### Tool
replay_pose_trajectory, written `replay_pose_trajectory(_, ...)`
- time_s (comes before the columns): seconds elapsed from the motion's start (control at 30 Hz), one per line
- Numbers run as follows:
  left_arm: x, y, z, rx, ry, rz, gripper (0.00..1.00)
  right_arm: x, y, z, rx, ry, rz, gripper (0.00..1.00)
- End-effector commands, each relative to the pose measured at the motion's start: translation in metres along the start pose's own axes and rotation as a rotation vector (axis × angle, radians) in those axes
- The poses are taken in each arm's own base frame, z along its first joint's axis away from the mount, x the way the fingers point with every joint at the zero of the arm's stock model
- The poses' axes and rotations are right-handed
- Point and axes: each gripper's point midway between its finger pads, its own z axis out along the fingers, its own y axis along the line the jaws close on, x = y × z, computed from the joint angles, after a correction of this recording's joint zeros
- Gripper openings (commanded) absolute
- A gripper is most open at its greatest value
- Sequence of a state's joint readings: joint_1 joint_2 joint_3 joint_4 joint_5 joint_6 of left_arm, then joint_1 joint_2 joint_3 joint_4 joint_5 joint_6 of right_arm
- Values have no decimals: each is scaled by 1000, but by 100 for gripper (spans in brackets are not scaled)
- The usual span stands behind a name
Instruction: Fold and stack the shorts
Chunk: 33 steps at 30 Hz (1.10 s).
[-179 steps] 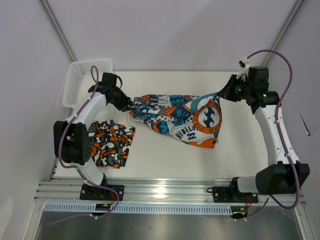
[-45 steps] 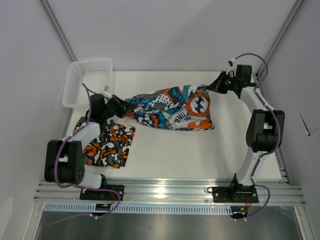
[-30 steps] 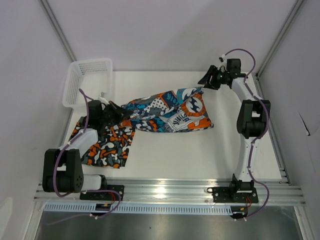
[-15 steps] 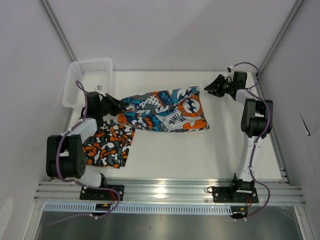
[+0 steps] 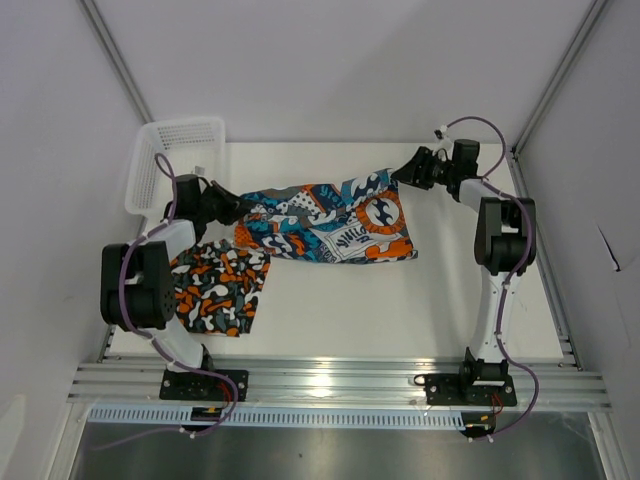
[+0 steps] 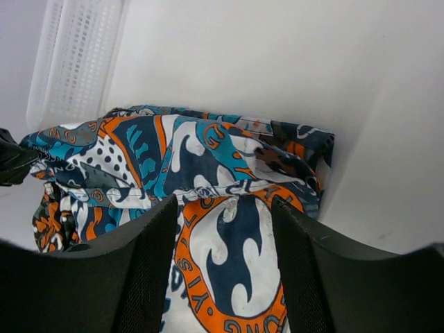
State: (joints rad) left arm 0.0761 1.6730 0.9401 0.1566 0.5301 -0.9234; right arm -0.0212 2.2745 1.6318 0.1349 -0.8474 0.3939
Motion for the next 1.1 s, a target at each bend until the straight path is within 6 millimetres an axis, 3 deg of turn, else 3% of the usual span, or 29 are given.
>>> replay_pose_trajectory(0.0,-15,-10,1,25,-17,54,0,-14,4,10,-12,-11,-93,59)
replay_pose_trajectory(0.5,-22,-5,8,-4,-22,91,0,-6,-27,23,71,24,-80,56)
replay_pose_trajectory(0.63,-22,-6,9,-1,-19,94,0,-6,-27,24,67,27,-80,52)
replay_pose_trajectory(0.67,-23,-6,9,0,-21,94,0,0,-17,33,50,42,-96,52)
replay_pose_trajectory(1.07,-25,-7,10,-5,-19,97,0,15,-19,49,101,131,-89,50)
